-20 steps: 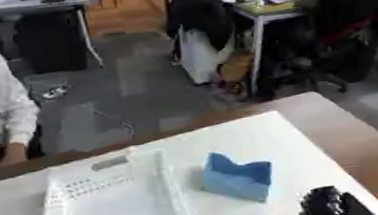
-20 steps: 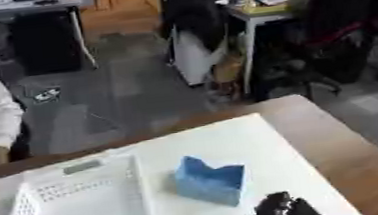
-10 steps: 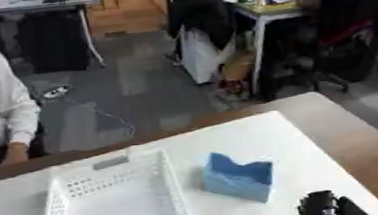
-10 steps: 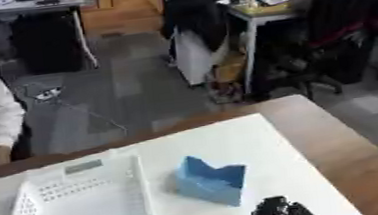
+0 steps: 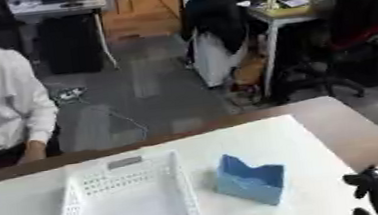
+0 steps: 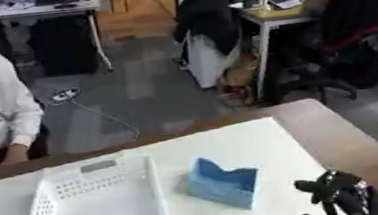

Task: Pick up objects on the table and place them in the box.

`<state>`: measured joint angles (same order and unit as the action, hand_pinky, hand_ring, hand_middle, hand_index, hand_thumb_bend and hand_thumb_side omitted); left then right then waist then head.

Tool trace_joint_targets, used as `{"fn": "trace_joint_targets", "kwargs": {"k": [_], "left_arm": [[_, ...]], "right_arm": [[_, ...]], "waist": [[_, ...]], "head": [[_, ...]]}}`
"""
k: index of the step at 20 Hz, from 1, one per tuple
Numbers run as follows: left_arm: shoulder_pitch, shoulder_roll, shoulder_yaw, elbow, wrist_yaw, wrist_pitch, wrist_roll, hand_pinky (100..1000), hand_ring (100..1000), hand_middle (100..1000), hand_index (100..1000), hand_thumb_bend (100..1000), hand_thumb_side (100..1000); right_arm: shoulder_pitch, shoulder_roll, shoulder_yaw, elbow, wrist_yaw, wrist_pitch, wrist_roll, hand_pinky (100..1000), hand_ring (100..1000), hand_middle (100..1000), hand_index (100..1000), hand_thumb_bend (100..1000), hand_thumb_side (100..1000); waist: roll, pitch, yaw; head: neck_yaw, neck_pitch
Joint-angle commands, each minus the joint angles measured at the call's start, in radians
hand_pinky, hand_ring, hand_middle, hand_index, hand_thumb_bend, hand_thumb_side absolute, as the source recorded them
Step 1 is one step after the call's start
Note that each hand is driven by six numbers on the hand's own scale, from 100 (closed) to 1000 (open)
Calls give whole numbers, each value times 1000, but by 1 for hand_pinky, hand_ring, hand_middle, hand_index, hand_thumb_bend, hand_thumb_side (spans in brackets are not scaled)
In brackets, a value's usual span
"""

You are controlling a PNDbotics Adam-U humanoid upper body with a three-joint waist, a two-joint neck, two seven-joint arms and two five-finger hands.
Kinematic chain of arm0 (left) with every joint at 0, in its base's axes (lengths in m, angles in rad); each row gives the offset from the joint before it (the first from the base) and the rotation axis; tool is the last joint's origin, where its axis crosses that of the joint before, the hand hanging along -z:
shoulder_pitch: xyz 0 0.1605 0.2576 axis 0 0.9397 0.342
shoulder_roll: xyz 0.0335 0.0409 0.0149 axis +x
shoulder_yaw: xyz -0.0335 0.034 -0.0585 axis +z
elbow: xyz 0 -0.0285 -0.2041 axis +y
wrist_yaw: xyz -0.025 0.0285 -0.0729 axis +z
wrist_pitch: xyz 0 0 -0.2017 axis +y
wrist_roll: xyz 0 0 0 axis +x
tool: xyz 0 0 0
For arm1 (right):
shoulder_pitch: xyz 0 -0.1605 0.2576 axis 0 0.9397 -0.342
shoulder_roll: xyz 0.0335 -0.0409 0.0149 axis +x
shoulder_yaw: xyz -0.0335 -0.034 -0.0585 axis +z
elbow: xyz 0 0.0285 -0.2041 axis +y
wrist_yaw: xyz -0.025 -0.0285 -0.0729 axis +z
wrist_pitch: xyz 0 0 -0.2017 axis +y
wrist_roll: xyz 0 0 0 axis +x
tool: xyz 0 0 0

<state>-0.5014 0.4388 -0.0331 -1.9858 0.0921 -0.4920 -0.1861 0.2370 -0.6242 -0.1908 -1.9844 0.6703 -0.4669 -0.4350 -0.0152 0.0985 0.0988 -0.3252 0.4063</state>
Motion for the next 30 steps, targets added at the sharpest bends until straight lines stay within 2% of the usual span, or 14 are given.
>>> {"fn": "trace_joint_targets", "kwargs": {"k": [1, 2, 3, 4, 5, 6, 9, 10, 11, 15, 18, 24, 29, 30], "left_arm": [[-6, 26, 9, -14, -2, -2, -1, 443, 366, 522, 599, 688, 803], [-7, 25, 8, -14, -2, -2, -2, 443, 366, 522, 599, 688, 803], [-8, 25, 8, -14, -1, -2, -2, 444, 367, 522, 599, 685, 802], [-8, 25, 8, -14, 0, -3, -2, 443, 366, 522, 599, 687, 802], [-10, 25, 8, -14, 1, -3, -2, 445, 368, 523, 600, 684, 803], [-10, 25, 9, -14, 2, -4, -1, 445, 367, 522, 599, 684, 802], [-13, 25, 9, -14, 4, -5, -2, 445, 368, 522, 600, 685, 803], [-13, 24, 9, -14, 3, -4, -2, 445, 368, 523, 600, 685, 803], [-14, 24, 9, -14, 3, -4, -2, 445, 367, 522, 599, 686, 803], [-15, 25, 8, -14, 2, -4, -4, 446, 368, 523, 600, 685, 804], [-19, 24, 6, -14, 4, -7, -6, 446, 368, 523, 600, 685, 805], [-26, 20, 4, -14, 7, -7, -9, 446, 368, 524, 600, 685, 805], [-33, 17, 1, -14, 10, -7, -13, 447, 369, 524, 600, 684, 805], [-35, 17, 0, -14, 11, -7, -14, 447, 370, 524, 601, 683, 806]], "right_arm": [[14, -106, -30, -16, -57, 50, 63, 598, 414, 169, 806, 154, 759], [17, -123, -33, -16, -64, 59, 73, 598, 417, 178, 806, 154, 757], [24, -148, -32, -16, -67, 69, 88, 600, 406, 133, 806, 162, 769], [27, -164, -32, -16, -72, 78, 98, 600, 409, 148, 807, 157, 767], [33, -183, -27, -16, -80, 85, 110, 579, 381, 100, 811, 151, 789], [34, -206, -24, -16, -96, 97, 124, 594, 398, 119, 807, 157, 777], [38, -259, -10, -16, -153, 123, 179, 573, 364, 100, 819, 148, 813], [36, -275, -9, -16, -172, 130, 197, 573, 364, 100, 821, 100, 783], [34, -287, -10, -16, -187, 134, 212, 576, 361, 100, 826, 158, 816], [30, -358, -8, -16, -216, 150, 259, 547, 303, 100, 844, 168, 820], [14, -402, -1, -16, -217, 180, 288, 549, 309, 100, 843, 177, 822], [-24, -451, 18, 11, -215, 218, 311, 587, 324, 100, 845, 188, 836], [-57, -476, 30, 62, -220, 203, 322, 591, 325, 100, 844, 191, 838], [-63, -483, 31, 69, -220, 199, 323, 620, 341, 100, 843, 224, 835]], "waist": [[-4, -11, 2], [-4, -11, 2], [-5, -11, 3], [-6, -11, 3], [-7, -11, 5], [-7, -11, 6], [-9, -9, 9], [-9, -9, 10], [-10, -9, 11], [-13, -8, 13], [-14, -6, 15], [-16, -3, 23], [-18, -1, 28], [-20, 0, 30]], "head": [[-4, 18], [-6, 20], [-7, 23], [-8, 25], [-9, 26], [-10, 27], [-13, 31], [-14, 32], [-14, 33], [-13, 40], [-18, 41], [-31, 41], [-35, 41], [-36, 41]]}}
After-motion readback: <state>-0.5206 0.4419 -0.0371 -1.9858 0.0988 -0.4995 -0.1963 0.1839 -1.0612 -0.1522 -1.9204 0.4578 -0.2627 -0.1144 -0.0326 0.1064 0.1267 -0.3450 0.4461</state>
